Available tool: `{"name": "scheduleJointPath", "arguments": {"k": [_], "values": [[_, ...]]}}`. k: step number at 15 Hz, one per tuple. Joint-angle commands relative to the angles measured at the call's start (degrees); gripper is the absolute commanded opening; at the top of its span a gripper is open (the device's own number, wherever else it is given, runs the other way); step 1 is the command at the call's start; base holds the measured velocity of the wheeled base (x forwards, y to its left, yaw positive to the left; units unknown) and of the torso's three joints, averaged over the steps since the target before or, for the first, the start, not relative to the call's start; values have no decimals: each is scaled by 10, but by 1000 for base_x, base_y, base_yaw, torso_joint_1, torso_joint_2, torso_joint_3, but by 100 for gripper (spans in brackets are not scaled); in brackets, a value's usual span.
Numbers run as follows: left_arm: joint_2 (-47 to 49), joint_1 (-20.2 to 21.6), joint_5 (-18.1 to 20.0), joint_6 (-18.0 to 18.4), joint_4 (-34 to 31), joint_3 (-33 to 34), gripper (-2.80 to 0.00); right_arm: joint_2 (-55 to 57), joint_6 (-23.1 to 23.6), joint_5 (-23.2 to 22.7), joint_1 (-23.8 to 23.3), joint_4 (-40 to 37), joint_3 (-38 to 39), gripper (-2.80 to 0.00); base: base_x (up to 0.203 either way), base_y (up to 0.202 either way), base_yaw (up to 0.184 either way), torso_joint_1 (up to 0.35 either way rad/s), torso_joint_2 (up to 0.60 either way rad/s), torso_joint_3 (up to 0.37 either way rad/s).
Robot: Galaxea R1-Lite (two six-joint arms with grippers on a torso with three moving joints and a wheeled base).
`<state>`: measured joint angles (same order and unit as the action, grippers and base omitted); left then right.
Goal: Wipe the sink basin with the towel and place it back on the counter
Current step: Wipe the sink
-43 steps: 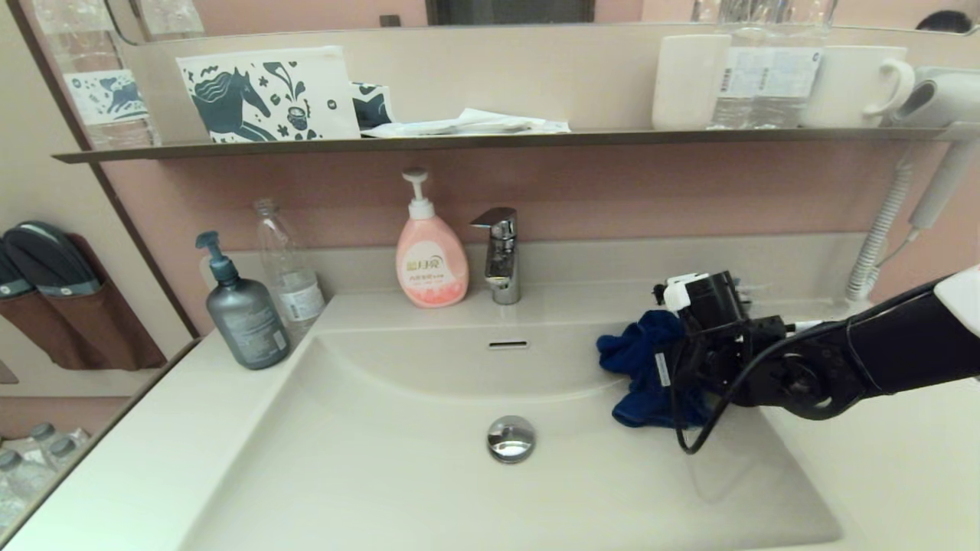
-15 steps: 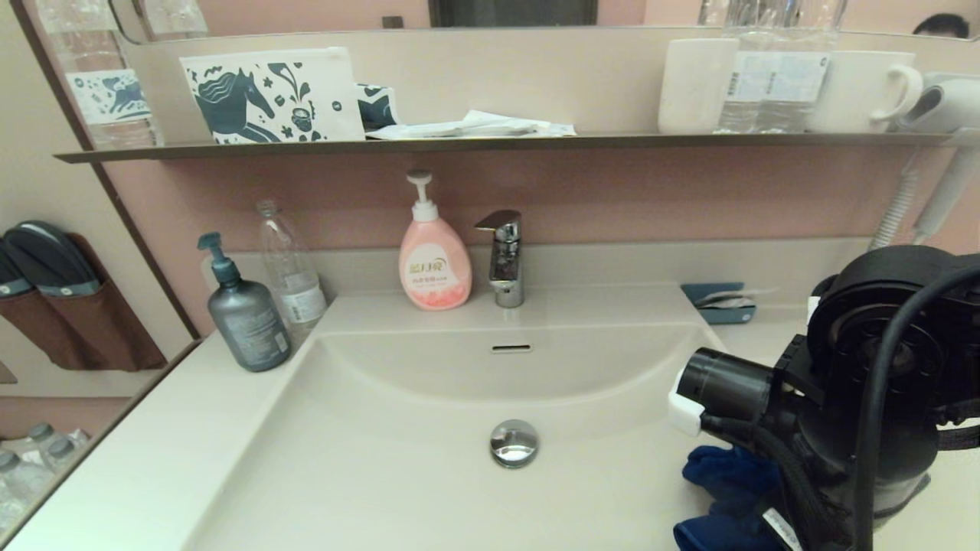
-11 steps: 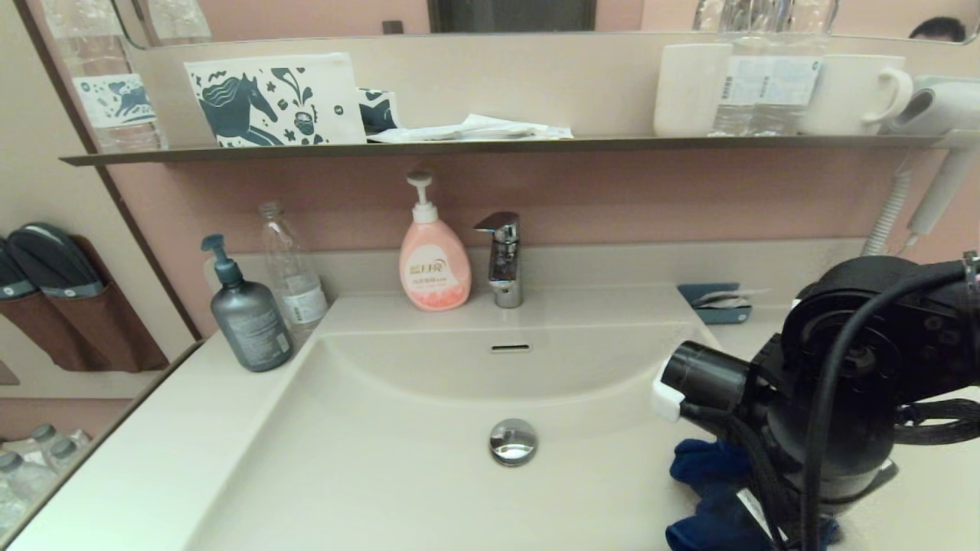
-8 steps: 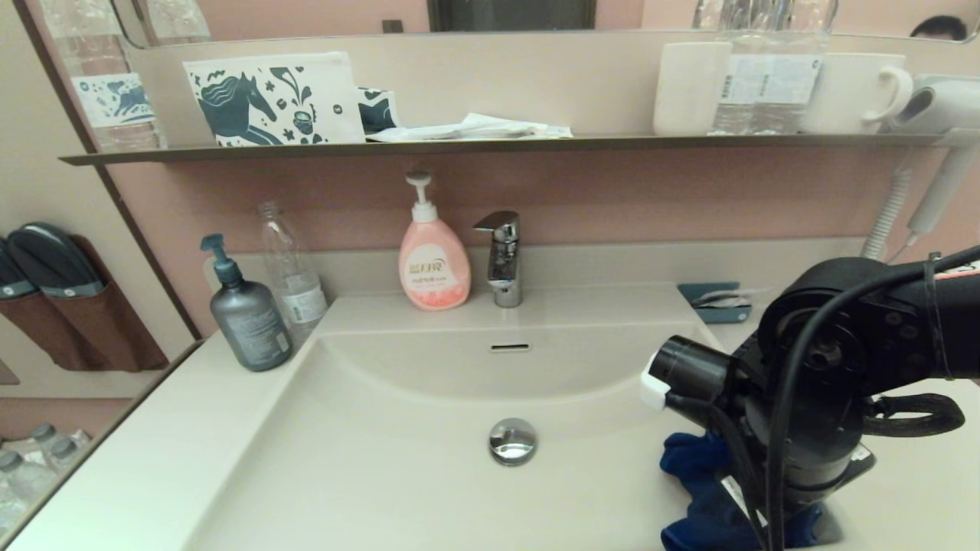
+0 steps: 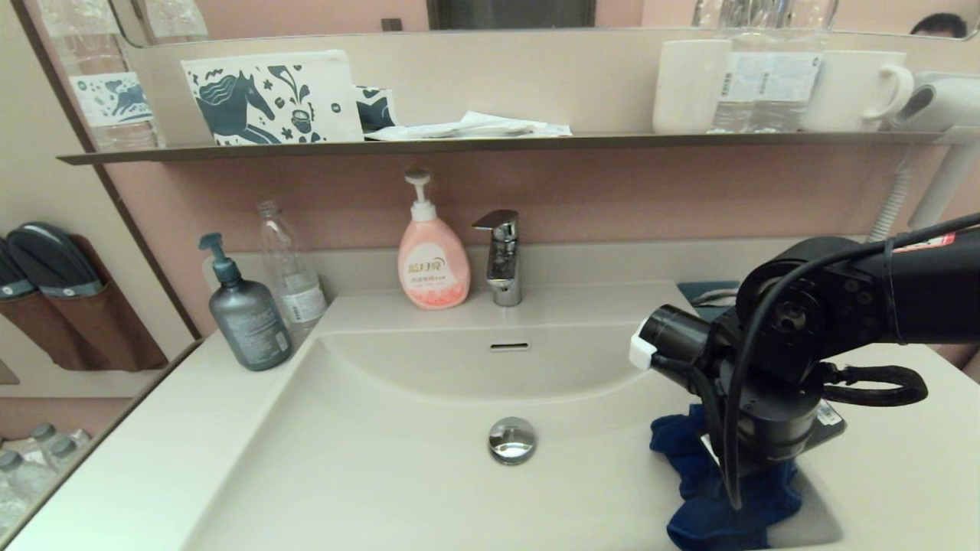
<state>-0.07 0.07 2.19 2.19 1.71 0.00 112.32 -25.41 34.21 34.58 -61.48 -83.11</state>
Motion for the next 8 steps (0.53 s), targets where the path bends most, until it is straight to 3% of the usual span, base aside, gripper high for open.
{"name": "scheduleJointPath", "arguments": {"k": [1,8], "values": [[1,0,0,0,0,0,-280,3,-2,4,-8,12,-10,-280,0,0,0,0,0,0],[1,0,0,0,1,0,-280,30,-29,5,-30,11,-138,-280,0,0,0,0,0,0]]}}
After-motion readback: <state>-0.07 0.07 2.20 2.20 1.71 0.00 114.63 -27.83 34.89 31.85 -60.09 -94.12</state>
